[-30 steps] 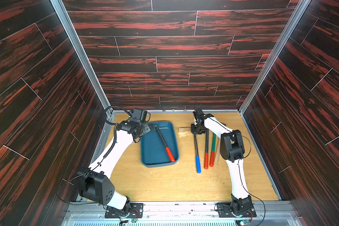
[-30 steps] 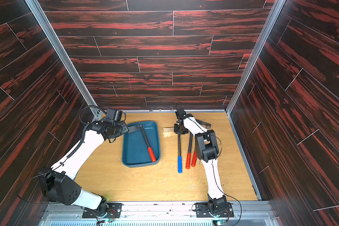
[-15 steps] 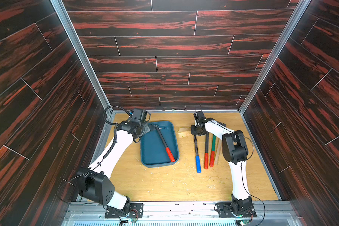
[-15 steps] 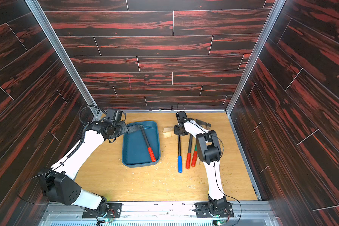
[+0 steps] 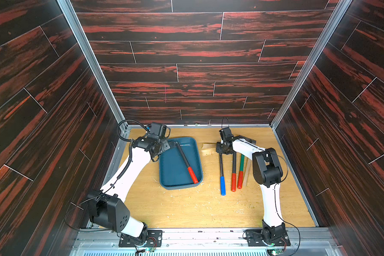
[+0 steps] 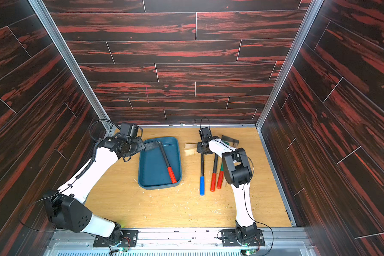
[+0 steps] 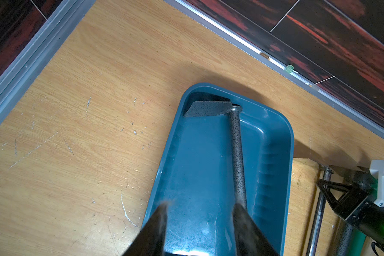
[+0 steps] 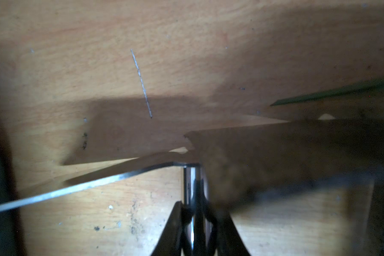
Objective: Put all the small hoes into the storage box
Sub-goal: Pick up the hoe from the center of the board.
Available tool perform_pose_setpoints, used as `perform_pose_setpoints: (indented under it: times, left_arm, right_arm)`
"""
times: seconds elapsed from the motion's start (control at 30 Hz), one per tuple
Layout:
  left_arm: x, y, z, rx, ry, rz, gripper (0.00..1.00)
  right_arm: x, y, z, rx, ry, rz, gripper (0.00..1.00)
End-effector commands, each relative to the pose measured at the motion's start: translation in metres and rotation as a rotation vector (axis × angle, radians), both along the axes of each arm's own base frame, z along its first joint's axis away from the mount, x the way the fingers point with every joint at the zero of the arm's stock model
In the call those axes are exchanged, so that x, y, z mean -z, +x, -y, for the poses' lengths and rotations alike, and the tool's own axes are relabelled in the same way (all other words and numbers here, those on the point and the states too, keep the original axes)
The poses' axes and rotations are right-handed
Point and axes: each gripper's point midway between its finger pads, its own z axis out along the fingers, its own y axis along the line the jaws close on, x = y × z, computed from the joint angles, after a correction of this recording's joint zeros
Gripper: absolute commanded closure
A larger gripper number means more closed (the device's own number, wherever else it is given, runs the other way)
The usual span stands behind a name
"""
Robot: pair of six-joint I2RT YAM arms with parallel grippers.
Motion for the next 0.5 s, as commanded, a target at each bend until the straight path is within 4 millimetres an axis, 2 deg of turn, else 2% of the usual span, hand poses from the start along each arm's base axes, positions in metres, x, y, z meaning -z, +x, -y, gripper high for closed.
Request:
perform_pose_setpoints:
  times: [0.0, 0.47]
  left_arm:
    - [-0.018, -0.006, -0.007, -0.018, 0.003, 0.036, 0.49]
    - [-0.019, -0.004, -0.005, -0.014, -0.008, 0.04, 0.49]
  right_arm:
    - [0.039, -0.033, 0.013, 0.016, -0.062, -0.16, 1.0]
    - [-0.005, -0.043, 0.005, -0.047, -0.025, -0.191, 1.0]
